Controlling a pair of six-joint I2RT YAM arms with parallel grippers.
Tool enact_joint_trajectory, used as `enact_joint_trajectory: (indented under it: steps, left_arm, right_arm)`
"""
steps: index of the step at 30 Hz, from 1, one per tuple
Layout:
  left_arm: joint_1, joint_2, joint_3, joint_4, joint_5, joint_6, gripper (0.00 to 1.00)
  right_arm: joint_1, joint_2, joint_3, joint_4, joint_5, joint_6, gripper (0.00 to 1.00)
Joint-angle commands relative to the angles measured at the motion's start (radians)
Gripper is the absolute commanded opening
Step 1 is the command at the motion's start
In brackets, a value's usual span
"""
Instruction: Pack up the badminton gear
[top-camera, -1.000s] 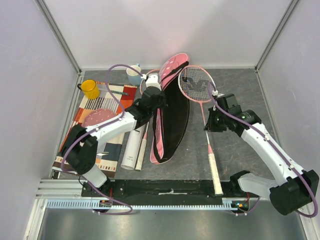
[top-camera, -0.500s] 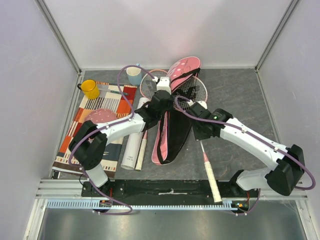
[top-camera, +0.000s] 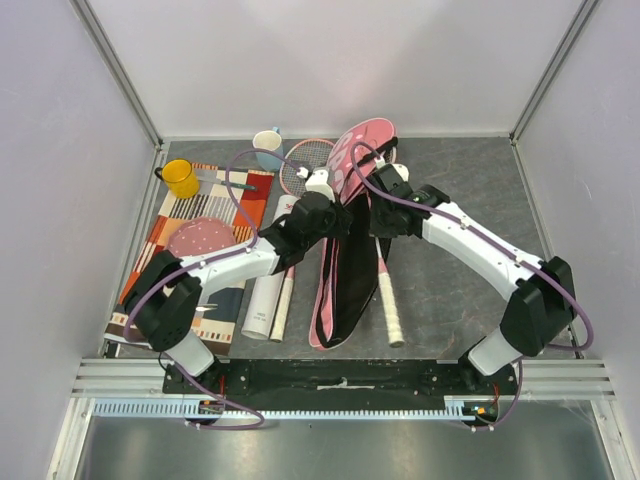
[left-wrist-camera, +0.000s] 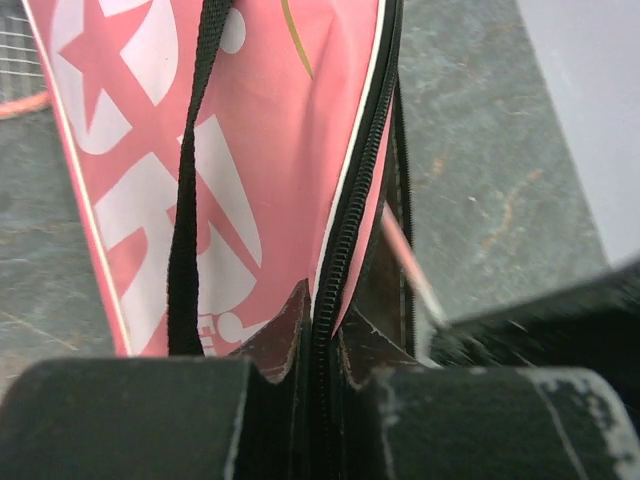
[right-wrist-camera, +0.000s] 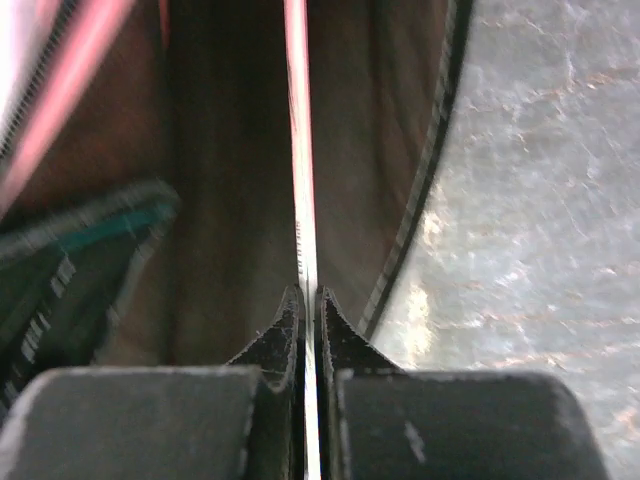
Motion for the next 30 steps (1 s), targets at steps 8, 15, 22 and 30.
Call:
enact_joint_trajectory:
  steps: [8, 15, 22, 30]
  left_arm:
    - [0.008, -0.043, -0.041, 0.202, 0.440, -0.149, 0.02]
    - [0.046, -0.002, -0.109, 0.415, 0.637, -0.356, 0.02]
    - [0.043, -0.023, -0.112, 0.299, 0.576, -0.244, 0.02]
    - [0.043, 0.012, -0.144, 0.359, 0.631, -0.278, 0.02]
  right_arm:
    - [-0.006, 0.069, -0.016, 0.347, 0.056, 0.049, 0.00]
    - [-0.004, 0.035, -0.111, 0.454, 0.180, 0.051, 0.00]
    - [-0.009, 0.029, -0.074, 0.414, 0.080, 0.163, 0.00]
    - [-0.028, 0.064, -0.001, 0.403, 0.118, 0.180, 0.00]
